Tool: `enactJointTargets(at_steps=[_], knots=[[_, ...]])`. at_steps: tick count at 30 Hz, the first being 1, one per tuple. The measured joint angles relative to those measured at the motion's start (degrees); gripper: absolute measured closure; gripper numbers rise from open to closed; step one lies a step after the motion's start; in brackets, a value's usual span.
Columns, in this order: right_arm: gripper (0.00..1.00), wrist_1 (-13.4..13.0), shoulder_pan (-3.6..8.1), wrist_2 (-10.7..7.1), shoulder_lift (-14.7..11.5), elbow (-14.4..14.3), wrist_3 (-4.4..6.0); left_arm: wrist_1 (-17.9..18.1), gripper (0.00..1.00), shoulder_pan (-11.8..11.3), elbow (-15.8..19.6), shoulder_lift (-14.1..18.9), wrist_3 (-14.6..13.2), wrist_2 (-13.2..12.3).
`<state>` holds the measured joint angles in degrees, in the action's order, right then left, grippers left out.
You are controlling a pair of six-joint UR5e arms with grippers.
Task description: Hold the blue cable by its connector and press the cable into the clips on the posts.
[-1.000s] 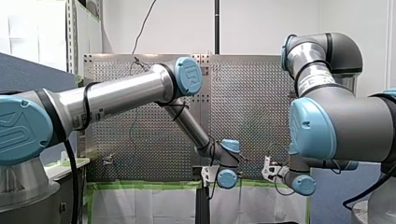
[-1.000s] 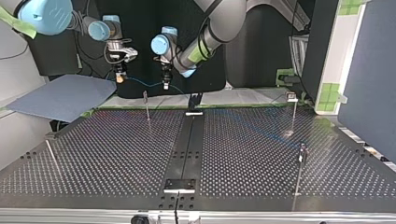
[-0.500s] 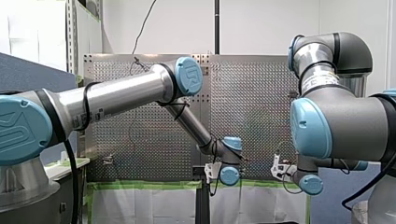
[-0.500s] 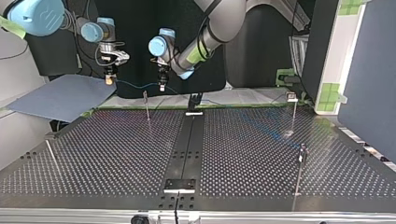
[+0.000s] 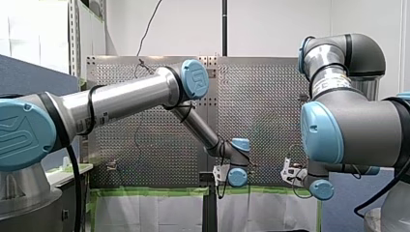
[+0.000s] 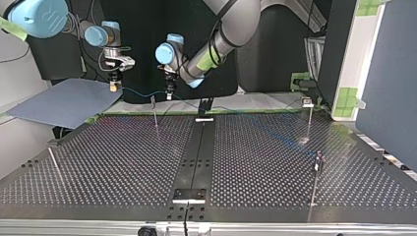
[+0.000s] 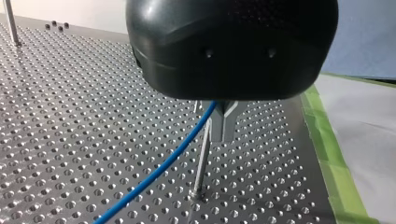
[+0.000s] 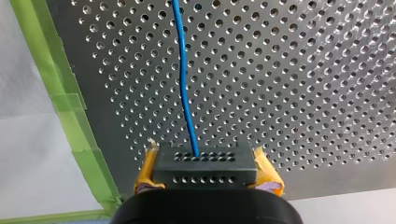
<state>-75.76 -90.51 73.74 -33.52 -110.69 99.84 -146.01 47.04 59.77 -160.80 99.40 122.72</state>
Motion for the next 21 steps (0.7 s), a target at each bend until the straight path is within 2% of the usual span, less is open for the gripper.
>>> enactJointTargets(at_steps=[5,12,21], knots=[[1.0,-0.1,-0.04,0.43,-0.01,0.06,0.05,-1.35,1.0,-0.66,-1.42,-0.57,-0.04,-0.15],[1.0,-0.87,-0.13,3.3,0.01,0.09,0.1,-2.32,1.0,-1.65,-3.28,-1.19,-0.03,-0.39],[1.0,-0.74,0.05,5.95,0.0,0.36,0.52,-5.27,1.0,-2.53,-6.4,-1.24,-1.04,0.1]])
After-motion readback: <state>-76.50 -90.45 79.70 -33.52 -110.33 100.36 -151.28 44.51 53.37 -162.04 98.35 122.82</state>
